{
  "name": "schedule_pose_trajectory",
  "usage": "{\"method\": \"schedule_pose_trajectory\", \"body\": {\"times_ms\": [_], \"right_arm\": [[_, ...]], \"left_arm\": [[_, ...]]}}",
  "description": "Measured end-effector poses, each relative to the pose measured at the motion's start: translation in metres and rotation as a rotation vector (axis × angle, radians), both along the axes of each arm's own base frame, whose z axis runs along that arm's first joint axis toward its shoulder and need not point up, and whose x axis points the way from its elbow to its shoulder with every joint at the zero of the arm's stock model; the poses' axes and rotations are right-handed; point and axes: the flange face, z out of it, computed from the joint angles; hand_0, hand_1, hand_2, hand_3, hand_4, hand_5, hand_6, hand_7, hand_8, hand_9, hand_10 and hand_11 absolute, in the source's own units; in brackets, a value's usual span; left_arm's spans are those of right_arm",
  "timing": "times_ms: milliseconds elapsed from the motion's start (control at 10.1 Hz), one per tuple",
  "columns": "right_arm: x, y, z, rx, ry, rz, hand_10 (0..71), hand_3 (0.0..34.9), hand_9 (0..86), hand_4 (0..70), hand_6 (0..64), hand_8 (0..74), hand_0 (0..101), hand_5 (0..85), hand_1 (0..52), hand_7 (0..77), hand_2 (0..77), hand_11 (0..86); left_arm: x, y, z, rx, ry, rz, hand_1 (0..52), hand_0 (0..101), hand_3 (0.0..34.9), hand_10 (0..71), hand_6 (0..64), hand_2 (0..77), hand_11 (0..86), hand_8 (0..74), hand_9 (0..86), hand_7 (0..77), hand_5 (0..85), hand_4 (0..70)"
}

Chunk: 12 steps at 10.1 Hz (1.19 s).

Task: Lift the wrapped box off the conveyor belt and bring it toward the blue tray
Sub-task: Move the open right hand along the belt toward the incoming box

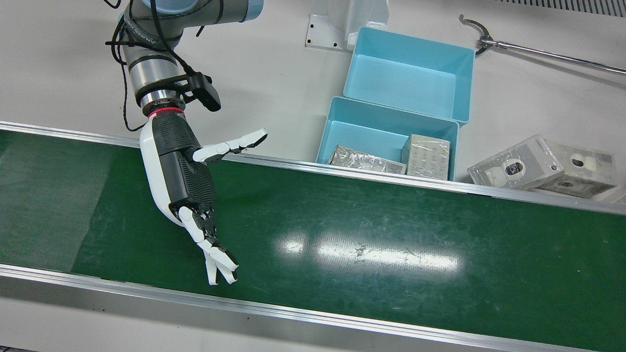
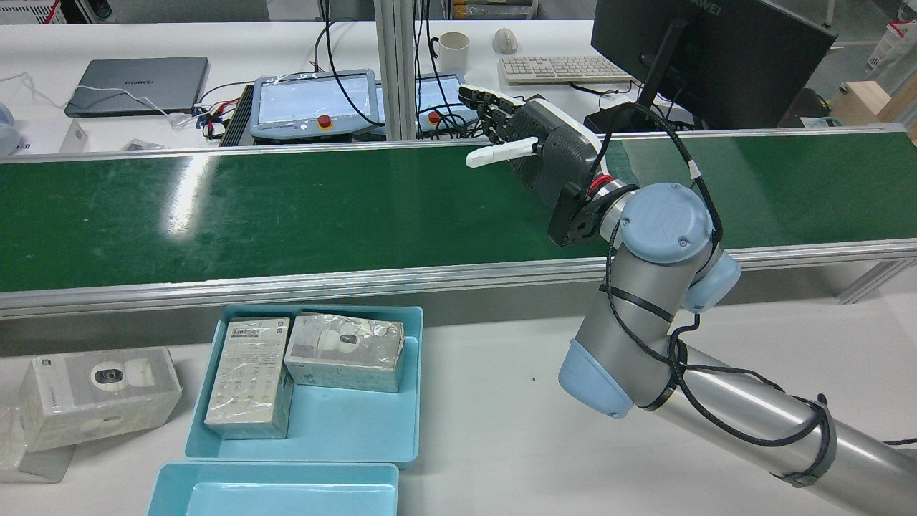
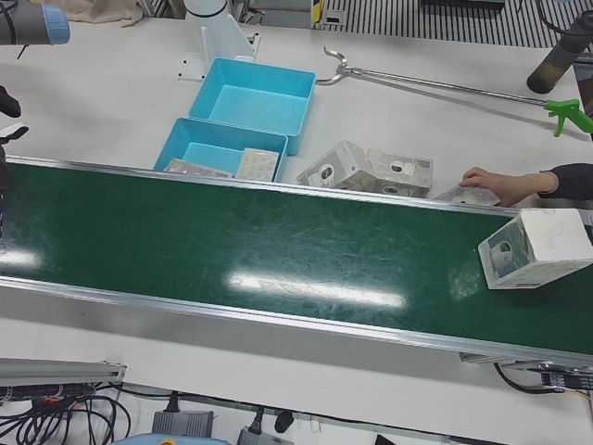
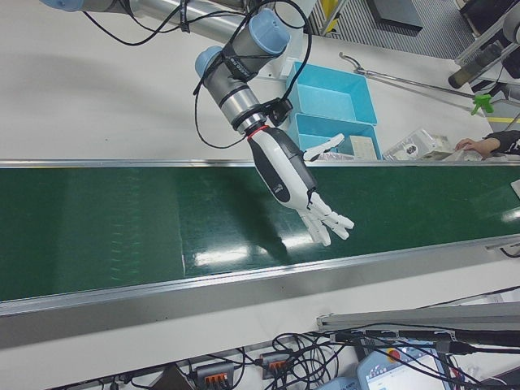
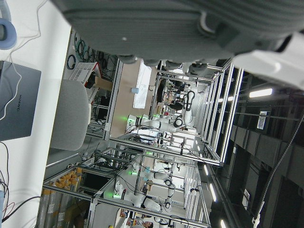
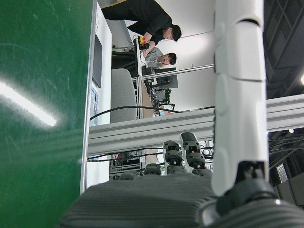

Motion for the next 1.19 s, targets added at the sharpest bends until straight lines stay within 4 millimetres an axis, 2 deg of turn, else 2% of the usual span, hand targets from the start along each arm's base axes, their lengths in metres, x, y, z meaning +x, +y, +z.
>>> {"method": "schedule_pose_trajectory", "body": {"times_ms": [99, 198, 298, 893, 1091, 1190], "right_arm": [[-0.001, 0.0, 0.0, -0.001, 0.002, 0.0, 0.0, 0.0, 1.1, 7.6, 1.1, 0.5, 49, 13.6, 17.5, 2.7, 2.2, 0.5], [-0.001, 0.0, 0.001, -0.002, 0.003, -0.001, 0.0, 0.0, 1.1, 7.6, 1.6, 0.5, 49, 13.6, 14.7, 2.7, 8.7, 0.5], [-0.002, 0.0, 0.001, -0.002, 0.004, -0.002, 0.0, 0.0, 1.1, 7.6, 2.2, 0.5, 50, 13.6, 15.8, 4.9, 4.4, 0.5], [0.005, 0.001, -0.012, 0.016, -0.025, 0.004, 0.0, 0.0, 1.1, 7.6, 1.1, 0.5, 50, 14.7, 15.8, 3.8, 4.4, 0.5], [0.022, 0.0, -0.021, 0.035, -0.044, 0.022, 0.0, 0.0, 1.1, 8.2, 1.6, 0.5, 50, 15.3, 17.5, 3.8, 9.8, 0.5], [0.038, -0.001, -0.027, 0.049, -0.055, 0.04, 0.0, 0.0, 1.1, 8.2, 1.6, 0.5, 50, 15.3, 17.5, 3.8, 9.8, 0.5]], "left_arm": [[0.0, 0.0, 0.0, 0.0, 0.0, 0.0, 0.0, 0, 0.0, 0.0, 0.5, 1.1, 0.5, 0.5, 0.5, 0.5, 1.1, 0.0], [0.0, 0.0, 0.0, 0.0, 0.0, 0.0, 0.0, 0, 0.0, 0.5, 0.5, 0.5, 0.5, 0.5, 0.0, 0.5, 1.1, 0.0], [0.0, 0.0, 0.0, 0.0, 0.0, 0.0, 0.0, 0, 0.0, 0.5, 0.5, 1.1, 0.5, 0.5, 0.0, 0.5, 1.1, 0.0], [0.0, 0.0, 0.0, 0.0, 0.0, 0.0, 0.0, 0, 0.0, 0.5, 0.5, 0.5, 0.5, 0.5, 0.5, 0.5, 1.1, 0.0], [0.0, 0.0, 0.0, 0.0, 0.0, 0.0, 0.0, 0, 0.0, 0.5, 0.5, 0.5, 0.5, 0.5, 0.5, 0.5, 1.1, 0.0], [0.0, 0.0, 0.0, 0.0, 0.0, 0.0, 0.0, 0, 0.0, 0.5, 0.5, 1.1, 0.5, 0.5, 0.5, 0.5, 1.1, 0.0]]}}
